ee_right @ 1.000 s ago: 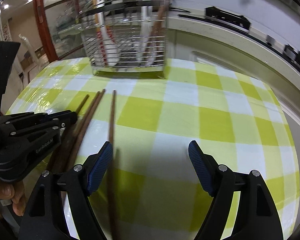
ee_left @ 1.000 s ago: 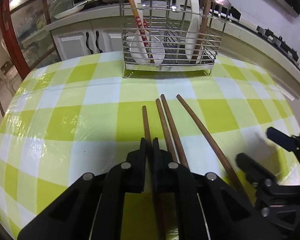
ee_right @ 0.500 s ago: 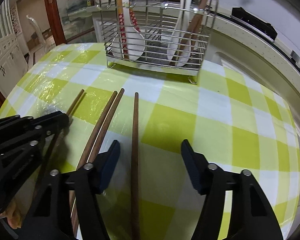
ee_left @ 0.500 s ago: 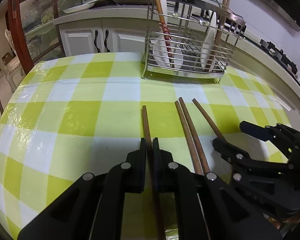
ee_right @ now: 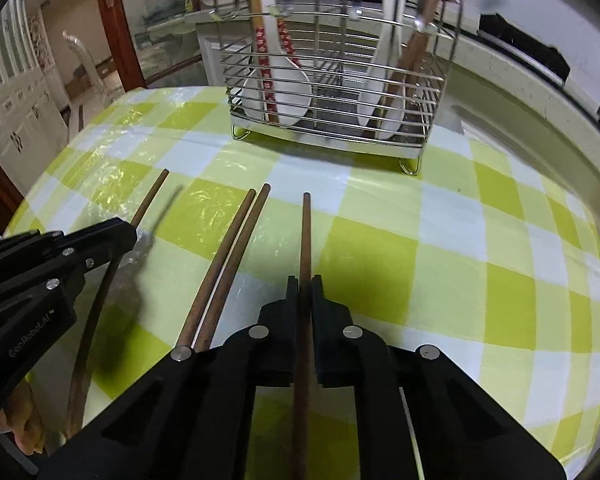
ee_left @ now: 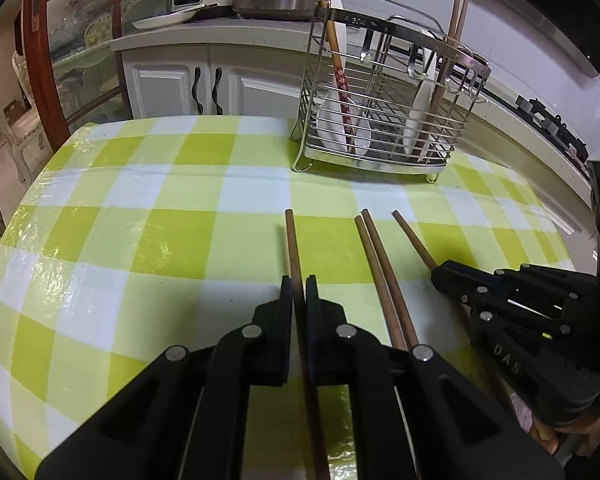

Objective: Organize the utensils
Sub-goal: 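Lift the chopstick in the left tool toward the rack while the right tool carries its own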

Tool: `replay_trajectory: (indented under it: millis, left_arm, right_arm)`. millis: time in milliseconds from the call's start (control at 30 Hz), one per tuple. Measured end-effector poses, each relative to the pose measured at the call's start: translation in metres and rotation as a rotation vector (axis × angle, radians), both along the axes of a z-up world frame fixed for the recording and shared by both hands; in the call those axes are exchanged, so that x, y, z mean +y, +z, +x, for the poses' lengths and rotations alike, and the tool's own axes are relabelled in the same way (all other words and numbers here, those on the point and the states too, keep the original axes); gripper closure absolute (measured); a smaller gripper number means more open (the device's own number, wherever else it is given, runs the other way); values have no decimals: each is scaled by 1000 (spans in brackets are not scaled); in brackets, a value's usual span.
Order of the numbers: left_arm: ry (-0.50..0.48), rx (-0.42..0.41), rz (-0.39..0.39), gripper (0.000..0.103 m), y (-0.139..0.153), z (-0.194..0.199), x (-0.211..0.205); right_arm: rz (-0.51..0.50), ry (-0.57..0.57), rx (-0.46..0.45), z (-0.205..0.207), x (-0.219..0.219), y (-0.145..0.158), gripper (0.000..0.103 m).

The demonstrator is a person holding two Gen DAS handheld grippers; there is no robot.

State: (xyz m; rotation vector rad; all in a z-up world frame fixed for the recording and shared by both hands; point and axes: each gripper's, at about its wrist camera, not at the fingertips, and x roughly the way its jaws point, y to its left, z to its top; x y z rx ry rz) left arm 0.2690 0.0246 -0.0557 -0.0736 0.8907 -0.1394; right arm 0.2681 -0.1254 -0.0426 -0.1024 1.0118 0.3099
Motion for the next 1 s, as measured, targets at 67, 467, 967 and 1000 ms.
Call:
replay_trajectory:
  millis: [67, 467, 967, 1000]
  left_arm:
    - [1, -3, -2, 96, 1, 0, 0]
    - [8, -73, -14, 97, 31, -15, -3]
    - [12, -205, -24, 97, 88, -42, -7]
    - [11, -215, -23, 97, 92, -44, -8]
  right_arm:
    - [3, -10, 2, 0, -3, 0, 95]
    - [78, -76, -87, -20, -33, 44, 95]
    - [89, -98, -223, -56, -54, 109, 95]
    - [89, -99, -233, -58, -54, 112, 95]
